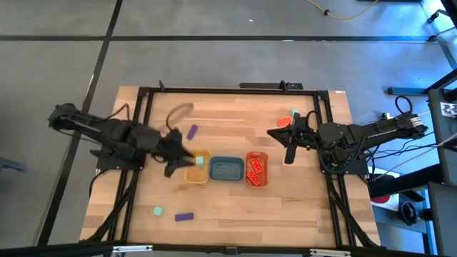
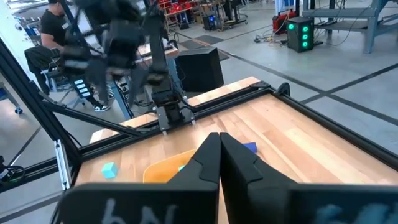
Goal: Sort & place blocks by color
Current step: Put the bottom blue block into the yellow bin
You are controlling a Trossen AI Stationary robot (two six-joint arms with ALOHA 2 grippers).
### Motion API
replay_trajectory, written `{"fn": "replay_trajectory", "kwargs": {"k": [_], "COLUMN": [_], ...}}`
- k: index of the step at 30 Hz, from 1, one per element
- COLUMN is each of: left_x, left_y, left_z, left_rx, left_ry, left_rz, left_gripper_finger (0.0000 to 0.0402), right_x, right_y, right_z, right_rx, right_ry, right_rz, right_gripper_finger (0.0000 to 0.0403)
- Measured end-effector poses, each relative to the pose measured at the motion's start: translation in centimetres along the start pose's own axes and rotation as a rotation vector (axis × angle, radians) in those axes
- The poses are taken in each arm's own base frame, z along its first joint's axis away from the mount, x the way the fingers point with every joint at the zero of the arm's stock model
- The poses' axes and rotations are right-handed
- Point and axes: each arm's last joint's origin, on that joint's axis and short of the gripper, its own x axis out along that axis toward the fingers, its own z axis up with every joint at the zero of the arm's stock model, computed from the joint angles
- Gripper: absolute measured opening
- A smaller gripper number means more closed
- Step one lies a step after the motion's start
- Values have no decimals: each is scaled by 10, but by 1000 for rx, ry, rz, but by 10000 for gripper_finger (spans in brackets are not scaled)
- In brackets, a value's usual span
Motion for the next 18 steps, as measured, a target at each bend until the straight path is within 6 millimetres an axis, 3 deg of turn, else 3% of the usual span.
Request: {"fn": "replay_trajectory", "kwargs": {"k": [7, 13, 18], "left_x": [13, 25, 35], "left_y": [-21, -45, -51], "left_z": [-74, -142, -186], "left_rx": [-407, -642, -744], "left_ry": [434, 595, 675], "left_rz": [245, 464, 664], "left_gripper_finger": [168, 168, 168], "right_x": [0, 0, 0], "right_y": [-2, -2, -2], "right_z": [-4, -6, -6], "right_rx": [5, 21, 22], "right_ry": [39, 54, 55], "right_rz": [-15, -21, -21], "right_gripper_finger": [0, 0, 0]}}
